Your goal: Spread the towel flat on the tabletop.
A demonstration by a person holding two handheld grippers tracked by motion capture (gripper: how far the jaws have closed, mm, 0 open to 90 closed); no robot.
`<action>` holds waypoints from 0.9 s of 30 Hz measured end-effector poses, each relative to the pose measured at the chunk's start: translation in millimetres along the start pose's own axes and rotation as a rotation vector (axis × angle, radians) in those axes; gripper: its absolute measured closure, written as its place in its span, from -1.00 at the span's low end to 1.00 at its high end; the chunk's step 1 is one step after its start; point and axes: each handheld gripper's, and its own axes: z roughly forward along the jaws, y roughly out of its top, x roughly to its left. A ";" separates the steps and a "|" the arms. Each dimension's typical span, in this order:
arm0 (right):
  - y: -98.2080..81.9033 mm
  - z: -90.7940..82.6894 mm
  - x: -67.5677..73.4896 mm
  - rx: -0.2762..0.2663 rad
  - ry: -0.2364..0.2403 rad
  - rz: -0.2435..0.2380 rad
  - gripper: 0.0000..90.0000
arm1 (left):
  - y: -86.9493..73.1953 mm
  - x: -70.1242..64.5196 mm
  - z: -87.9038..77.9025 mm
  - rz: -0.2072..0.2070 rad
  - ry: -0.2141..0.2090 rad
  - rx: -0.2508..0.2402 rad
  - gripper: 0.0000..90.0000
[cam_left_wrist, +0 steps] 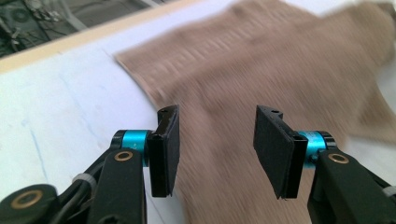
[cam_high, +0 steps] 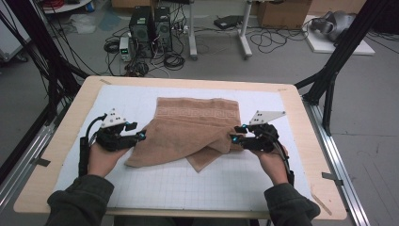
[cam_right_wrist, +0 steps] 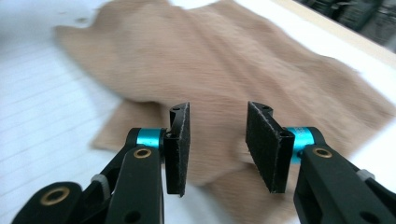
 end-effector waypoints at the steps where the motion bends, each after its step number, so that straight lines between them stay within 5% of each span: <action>1: -1.0 3.7 5.9 0.011 0.007 -0.010 0.31 | -5.5 -2.3 0.1 -0.001 -0.011 0.012 0.13; 6: -10.5 34.2 26.4 0.043 0.070 -0.021 0.29 | -30.1 -7.4 12.2 -0.017 -0.045 0.053 0.14; 14: -15.9 73.9 49.7 0.095 0.146 -0.054 0.28 | -48.8 -8.8 37.3 0.004 -0.090 0.194 0.26; 19: -18.6 92.2 57.9 0.163 0.162 -0.063 0.32 | -49.3 -10.3 40.1 0.020 -0.074 0.185 0.47; 23: -20.0 104.2 63.9 0.190 0.169 -0.101 0.59 | -49.2 -14.8 40.0 0.056 -0.099 0.183 0.83; 27: -19.0 104.9 63.0 0.196 0.208 -0.116 0.92 | -48.7 -14.5 38.3 0.048 -0.103 0.179 0.91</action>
